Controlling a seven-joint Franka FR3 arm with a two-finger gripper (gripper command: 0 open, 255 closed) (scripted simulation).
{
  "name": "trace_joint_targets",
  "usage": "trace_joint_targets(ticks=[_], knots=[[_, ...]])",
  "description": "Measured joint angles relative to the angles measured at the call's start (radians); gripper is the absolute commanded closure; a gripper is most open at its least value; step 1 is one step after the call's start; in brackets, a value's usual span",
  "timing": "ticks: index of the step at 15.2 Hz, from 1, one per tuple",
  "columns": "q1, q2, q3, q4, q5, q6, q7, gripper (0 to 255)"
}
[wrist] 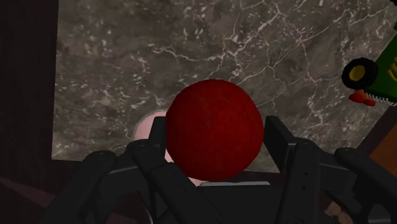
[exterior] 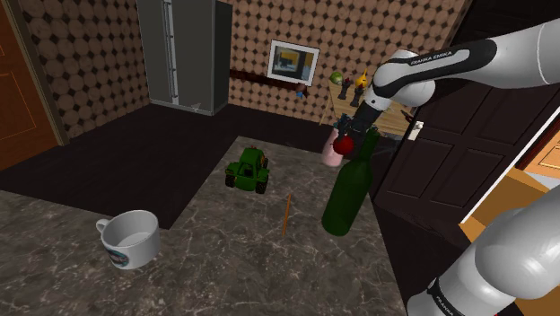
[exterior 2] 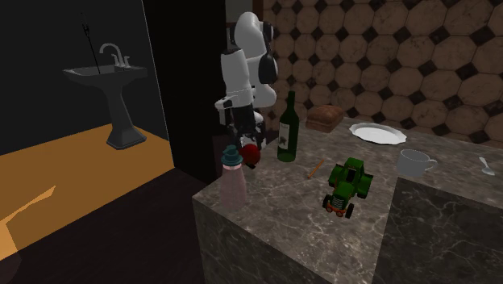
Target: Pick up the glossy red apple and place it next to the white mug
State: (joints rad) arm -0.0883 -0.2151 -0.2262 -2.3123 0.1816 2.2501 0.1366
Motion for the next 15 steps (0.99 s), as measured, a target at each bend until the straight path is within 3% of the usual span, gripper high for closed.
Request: trace_joint_targets(ticks=[7,15], knots=[[-0.005,-0.033,0.004,0.058,-0.019,-0.088,0.024,255],[0.058,-0.109,0.135,-0.006,-0.027,-0.072,0.219,255]])
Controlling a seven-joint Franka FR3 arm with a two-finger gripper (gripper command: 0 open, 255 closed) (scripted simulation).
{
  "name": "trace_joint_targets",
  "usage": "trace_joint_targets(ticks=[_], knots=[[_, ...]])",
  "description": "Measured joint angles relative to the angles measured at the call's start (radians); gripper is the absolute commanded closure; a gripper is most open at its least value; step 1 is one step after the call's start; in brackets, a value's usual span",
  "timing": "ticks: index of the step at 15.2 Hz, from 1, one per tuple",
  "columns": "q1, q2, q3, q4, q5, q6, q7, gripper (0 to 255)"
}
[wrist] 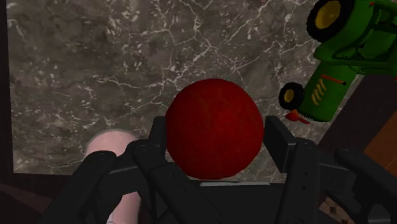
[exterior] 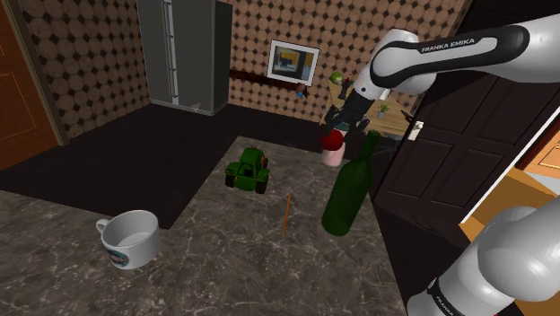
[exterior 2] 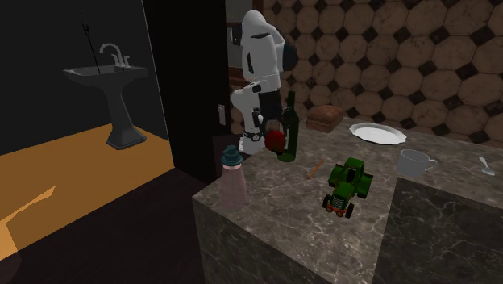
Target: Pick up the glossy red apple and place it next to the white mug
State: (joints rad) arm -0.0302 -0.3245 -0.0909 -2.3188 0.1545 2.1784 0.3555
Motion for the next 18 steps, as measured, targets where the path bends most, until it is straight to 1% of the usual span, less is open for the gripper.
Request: trace_joint_targets(ticks=[4,10,16,18], knots=[[0.034,-0.025,0.069,-0.039,0.005,0.028,0.097,255],[0.086,-0.024,0.179,-0.037,0.011,0.046,0.252,255],[0.136,0.012,0.292,0.000,0.006,0.064,0.416,255],[0.149,0.051,0.332,0.037,-0.005,0.070,0.475,255]])
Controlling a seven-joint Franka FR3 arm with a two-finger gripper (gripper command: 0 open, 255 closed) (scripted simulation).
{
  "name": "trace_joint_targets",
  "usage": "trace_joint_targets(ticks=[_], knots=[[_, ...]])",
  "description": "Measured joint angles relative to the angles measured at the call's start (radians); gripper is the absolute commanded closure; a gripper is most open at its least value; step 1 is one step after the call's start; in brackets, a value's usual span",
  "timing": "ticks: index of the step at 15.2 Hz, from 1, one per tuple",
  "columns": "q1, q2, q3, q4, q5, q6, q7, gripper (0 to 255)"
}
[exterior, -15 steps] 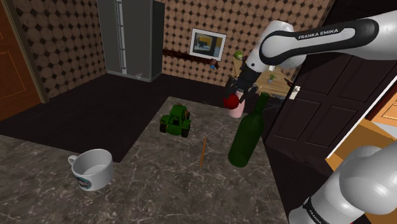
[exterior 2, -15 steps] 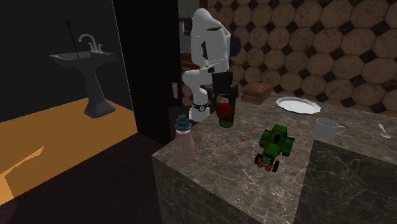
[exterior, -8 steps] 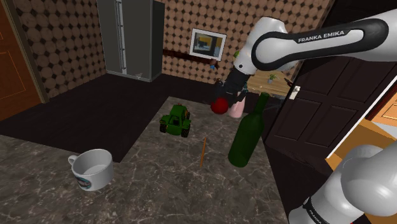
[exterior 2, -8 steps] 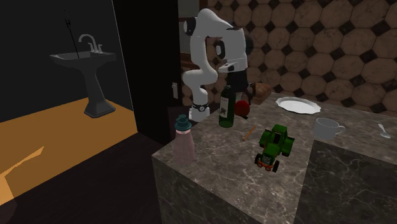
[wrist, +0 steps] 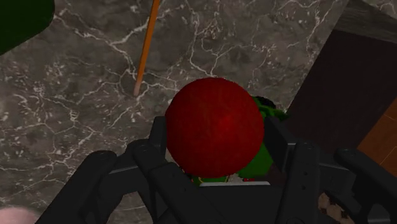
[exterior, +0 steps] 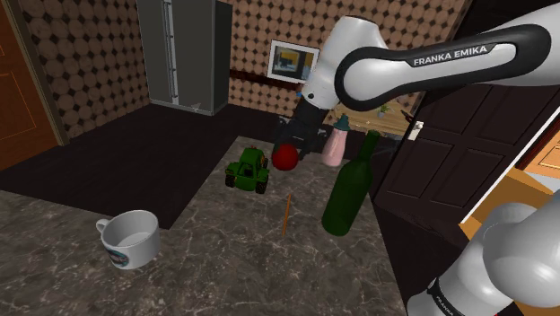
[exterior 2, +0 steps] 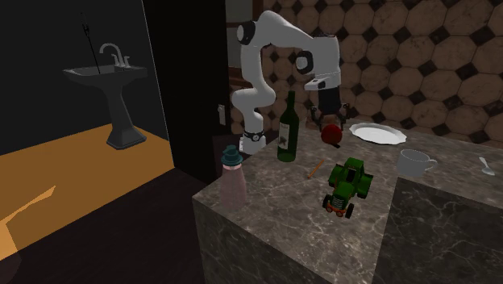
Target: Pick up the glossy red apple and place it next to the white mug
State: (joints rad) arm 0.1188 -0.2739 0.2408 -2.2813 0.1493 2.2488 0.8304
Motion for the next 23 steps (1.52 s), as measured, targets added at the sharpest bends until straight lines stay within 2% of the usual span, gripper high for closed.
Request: trace_joint_targets(ticks=[6,9,16,23], knots=[[0.037,0.073,0.102,0.091,-0.042,-0.007,0.166,255],[0.059,0.139,0.159,0.150,-0.085,0.001,0.267,255],[0.122,0.312,0.253,0.339,-0.219,-0.033,0.488,255],[0.241,0.530,0.292,0.591,-0.383,-0.112,0.687,255]])
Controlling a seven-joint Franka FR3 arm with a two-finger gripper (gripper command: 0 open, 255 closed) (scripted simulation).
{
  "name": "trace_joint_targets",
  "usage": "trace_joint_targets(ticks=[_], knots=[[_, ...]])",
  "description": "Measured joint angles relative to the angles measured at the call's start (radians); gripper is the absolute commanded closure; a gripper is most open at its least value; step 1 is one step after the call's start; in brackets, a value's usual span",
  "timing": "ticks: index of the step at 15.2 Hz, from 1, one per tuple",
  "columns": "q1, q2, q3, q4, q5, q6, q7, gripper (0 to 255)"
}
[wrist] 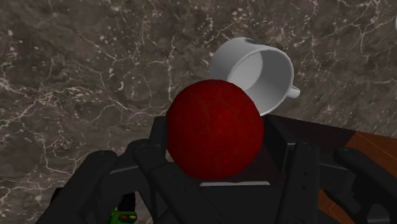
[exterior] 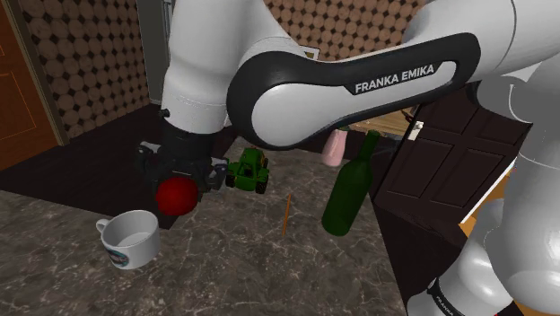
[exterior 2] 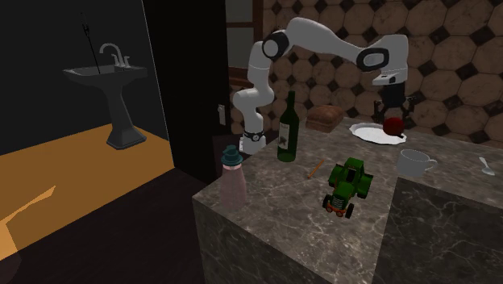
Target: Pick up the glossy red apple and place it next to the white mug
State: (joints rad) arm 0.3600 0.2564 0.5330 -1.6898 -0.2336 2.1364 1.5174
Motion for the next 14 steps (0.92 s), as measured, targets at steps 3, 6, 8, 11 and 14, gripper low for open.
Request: trace_joint_targets(ticks=[3,6,8,11,14], knots=[[0.044,0.069,-0.002,0.075,-0.046,-0.019,0.048,255],[0.051,0.085,-0.006,0.062,-0.059,0.006,0.061,255],[0.051,0.091,-0.009,0.043,-0.065,0.030,0.067,255],[0.051,0.097,-0.012,0.008,-0.075,0.070,0.078,255],[0.052,0.107,-0.017,-0.015,-0.085,0.101,0.086,255]])
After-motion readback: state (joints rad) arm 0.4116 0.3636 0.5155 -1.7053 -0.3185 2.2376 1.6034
